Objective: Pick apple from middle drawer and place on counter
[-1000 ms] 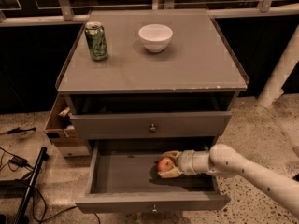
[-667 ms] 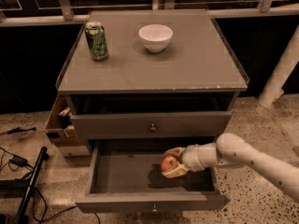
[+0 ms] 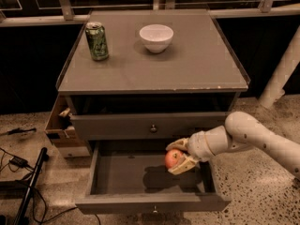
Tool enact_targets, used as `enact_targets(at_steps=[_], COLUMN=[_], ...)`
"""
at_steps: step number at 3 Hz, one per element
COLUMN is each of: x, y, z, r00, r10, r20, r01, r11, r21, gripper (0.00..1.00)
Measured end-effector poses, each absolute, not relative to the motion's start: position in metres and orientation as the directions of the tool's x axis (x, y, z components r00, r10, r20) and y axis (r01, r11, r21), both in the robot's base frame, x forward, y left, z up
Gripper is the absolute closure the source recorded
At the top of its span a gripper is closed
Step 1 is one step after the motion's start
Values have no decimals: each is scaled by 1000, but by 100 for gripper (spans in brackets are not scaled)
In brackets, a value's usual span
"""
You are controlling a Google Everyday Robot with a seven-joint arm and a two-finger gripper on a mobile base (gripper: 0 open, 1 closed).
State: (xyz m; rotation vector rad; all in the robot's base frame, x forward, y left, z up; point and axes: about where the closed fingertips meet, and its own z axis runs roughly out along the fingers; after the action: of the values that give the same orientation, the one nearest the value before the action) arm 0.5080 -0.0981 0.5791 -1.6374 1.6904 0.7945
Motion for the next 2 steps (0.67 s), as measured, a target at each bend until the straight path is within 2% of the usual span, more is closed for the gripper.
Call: enact_targets(at_steps=[2], x=[511], y=[-98], z=[599], r00=[-1], r10=[-616], r20=[-787], r01=[-998], r11=[50], r21=[-38], gripper=[100])
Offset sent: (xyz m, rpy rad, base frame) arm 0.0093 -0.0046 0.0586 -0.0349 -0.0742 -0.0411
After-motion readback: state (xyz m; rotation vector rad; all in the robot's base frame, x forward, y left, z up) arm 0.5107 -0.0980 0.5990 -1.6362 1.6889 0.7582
